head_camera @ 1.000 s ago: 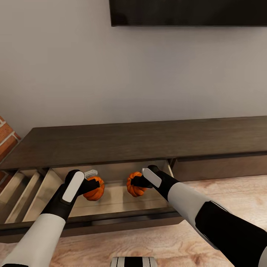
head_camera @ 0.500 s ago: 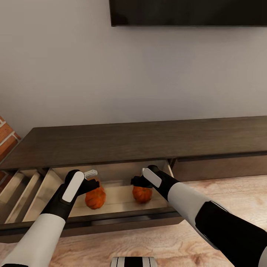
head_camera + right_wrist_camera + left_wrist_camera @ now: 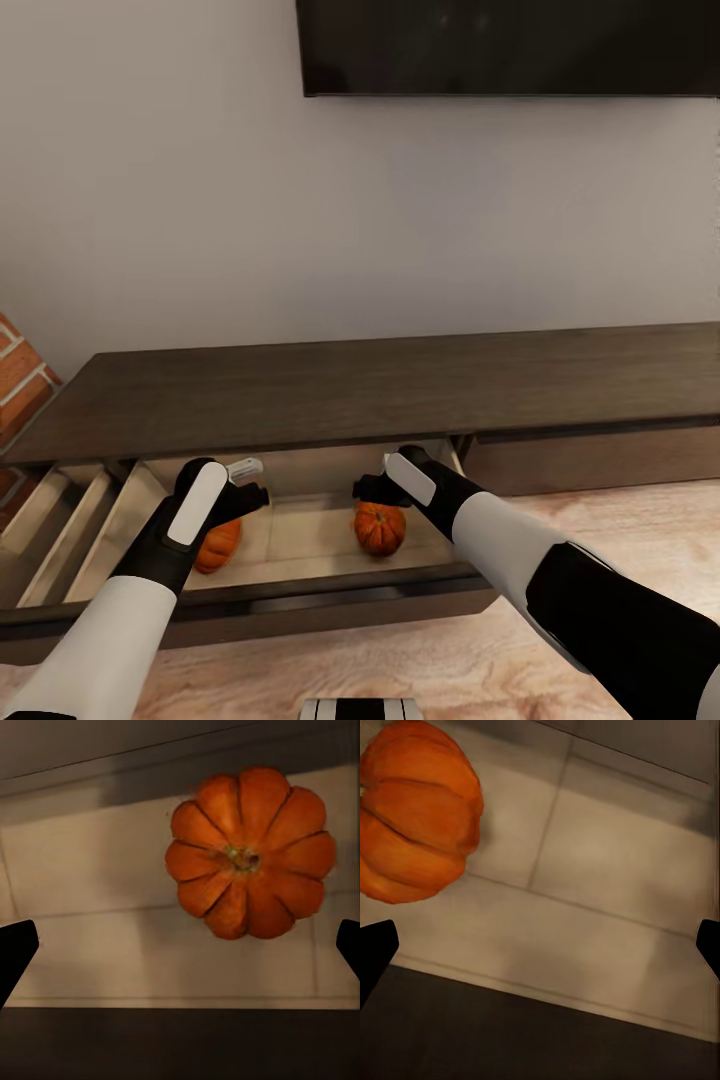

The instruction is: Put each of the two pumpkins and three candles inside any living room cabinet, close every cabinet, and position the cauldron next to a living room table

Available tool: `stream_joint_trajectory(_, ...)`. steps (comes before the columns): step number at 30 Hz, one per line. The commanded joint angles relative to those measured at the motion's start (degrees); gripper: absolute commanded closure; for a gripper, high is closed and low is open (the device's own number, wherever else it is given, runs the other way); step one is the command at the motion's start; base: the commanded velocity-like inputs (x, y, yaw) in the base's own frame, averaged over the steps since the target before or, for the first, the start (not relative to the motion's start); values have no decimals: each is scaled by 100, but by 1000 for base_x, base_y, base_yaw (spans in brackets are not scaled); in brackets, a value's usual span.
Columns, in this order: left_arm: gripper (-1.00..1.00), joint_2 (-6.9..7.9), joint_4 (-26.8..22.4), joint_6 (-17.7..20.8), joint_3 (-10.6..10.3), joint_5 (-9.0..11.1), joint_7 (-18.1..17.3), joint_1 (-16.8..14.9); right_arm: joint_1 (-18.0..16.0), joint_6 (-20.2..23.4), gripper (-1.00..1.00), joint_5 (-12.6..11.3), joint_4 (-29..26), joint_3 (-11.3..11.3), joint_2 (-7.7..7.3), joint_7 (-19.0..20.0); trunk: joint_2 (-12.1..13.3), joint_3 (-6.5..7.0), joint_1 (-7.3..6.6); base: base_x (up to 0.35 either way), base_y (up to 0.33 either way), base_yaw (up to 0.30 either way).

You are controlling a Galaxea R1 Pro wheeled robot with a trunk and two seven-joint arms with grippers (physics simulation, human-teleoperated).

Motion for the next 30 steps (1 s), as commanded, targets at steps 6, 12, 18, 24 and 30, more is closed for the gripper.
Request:
stream_joint_trajectory(6,-100,15,87,36,16,77,61,-3,-6,45,-100,-63,5,29,0,-35,6,129,-16,0,0,0)
stream_joint_trajectory(12,-100,7,115,54,5,69,35,-3,-6,56,-100,-69,5,29,0,-35,13,239,-29,0,0,0)
stream_joint_trajectory(18,-100,11,139,70,18,79,41,-3,-6,56,-100,-84,12,28,0,-34,21,372,-44,0,0,0)
stream_joint_trajectory(24,-100,60,143,75,28,81,34,-3,-6,48,-100,-72,14,29,-5,-34,29,505,-60,0,0,0)
stream_joint_trajectory(30,-100,57,143,84,22,83,34,-3,-6,54,-100,-69,11,29,-7,-34,37,638,-75,0,0,0)
